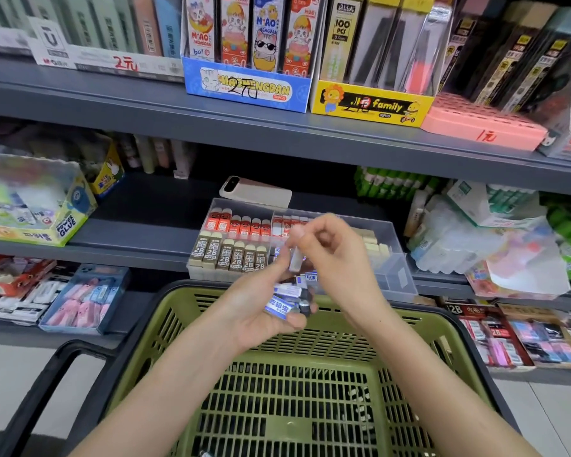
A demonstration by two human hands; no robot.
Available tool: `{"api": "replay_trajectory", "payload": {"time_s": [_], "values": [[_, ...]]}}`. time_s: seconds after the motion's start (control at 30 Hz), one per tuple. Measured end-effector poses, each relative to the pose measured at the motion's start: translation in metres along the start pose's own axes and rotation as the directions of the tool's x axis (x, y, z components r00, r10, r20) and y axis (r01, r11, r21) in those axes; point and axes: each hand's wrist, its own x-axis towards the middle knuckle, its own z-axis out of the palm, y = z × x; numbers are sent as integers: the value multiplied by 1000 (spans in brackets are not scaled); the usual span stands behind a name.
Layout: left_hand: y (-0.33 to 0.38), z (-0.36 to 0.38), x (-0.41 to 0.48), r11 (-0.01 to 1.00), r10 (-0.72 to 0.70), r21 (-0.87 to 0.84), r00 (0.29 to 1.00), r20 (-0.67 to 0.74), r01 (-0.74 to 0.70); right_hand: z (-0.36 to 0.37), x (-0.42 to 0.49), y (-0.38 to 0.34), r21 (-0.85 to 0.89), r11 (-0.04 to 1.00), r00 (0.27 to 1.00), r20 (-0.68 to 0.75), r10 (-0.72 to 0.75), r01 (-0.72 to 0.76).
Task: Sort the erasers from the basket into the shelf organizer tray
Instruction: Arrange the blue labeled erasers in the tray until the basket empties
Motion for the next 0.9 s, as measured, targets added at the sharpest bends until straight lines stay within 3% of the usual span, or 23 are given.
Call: {"api": "replay_trajectory", "payload": {"time_s": [0.1, 0.27, 0.4, 0.57, 0.63, 0.8, 0.9], "values": [[0, 3, 2, 994, -56, -90, 997, 50, 61, -21, 12, -1, 141, 990, 1000, 0, 18, -18], [6, -26, -5, 977, -11, -212, 1000, 17, 15, -56, 39, 17, -262, 953, 972, 135, 192, -152], [11, -48, -13, 974, 47, -221, 997, -53, -57, -58, 50, 26, -527, 828, 861, 317, 399, -190], [14, -60, -17, 972, 89, -211, 992, -90, -106, -50, 58, 26, -704, 693, 811, 308, 497, -157], [14, -60, -15, 969, 98, -220, 991, -92, -116, -50, 59, 24, -717, 683, 823, 297, 484, -143], [12, -53, -8, 967, 114, -223, 991, -62, -126, -44, 56, 26, -561, 813, 893, 272, 359, -156], [10, -52, -4, 968, 128, -211, 991, -44, -135, -34, 55, 31, -698, 716, 915, 277, 294, -19]]}}
